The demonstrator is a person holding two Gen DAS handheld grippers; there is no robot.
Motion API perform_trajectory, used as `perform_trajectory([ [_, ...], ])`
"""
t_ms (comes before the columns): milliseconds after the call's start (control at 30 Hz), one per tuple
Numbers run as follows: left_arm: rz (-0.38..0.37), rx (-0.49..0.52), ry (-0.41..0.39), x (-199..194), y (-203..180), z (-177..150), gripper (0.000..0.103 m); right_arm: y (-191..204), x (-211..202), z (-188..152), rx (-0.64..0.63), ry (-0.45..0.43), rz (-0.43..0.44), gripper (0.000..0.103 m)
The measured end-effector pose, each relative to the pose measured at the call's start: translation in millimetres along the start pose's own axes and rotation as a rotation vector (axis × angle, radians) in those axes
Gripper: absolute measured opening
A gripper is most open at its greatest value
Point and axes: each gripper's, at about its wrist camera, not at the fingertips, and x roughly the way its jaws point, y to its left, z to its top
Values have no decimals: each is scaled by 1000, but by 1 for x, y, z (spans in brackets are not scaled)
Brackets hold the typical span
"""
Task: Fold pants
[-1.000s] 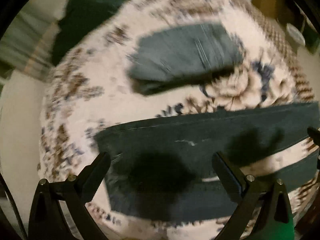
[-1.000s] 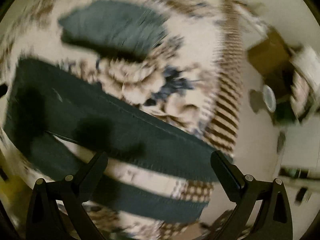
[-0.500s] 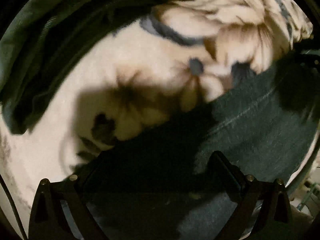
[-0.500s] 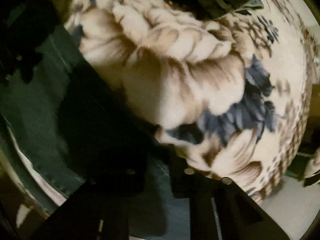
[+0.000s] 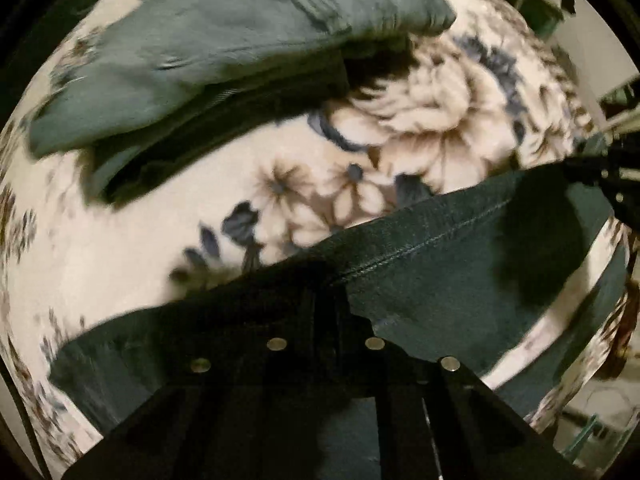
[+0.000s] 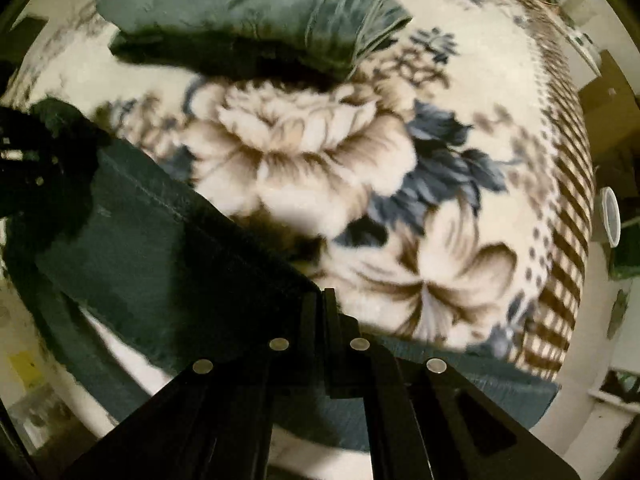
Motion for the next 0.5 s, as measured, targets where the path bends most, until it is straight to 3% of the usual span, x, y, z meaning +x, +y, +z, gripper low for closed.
perform_trajectory([
  [100,1,-68,-51,-42,-2,-37,6,8,-30,-20,-5,-38,6,3],
  [200,-40,-182,-53,-54,-8,-92,2,39,-58,-29,-17,-59,11,3],
  [233,-63,-225,-51,-22,-30,-112,0,47,-66,-48,-13,-61,16,2],
  [367,-141,-413,29,18,-68,-170,0,98,-62,-99,3,4,77,2],
  [433,-182,-520,108,39,-72,-213,0,117,-46,-129,-1,62,98,2],
  [500,-202,-592,136,50,-73,-238,0,133,-29,-155,-10,106,100,2],
])
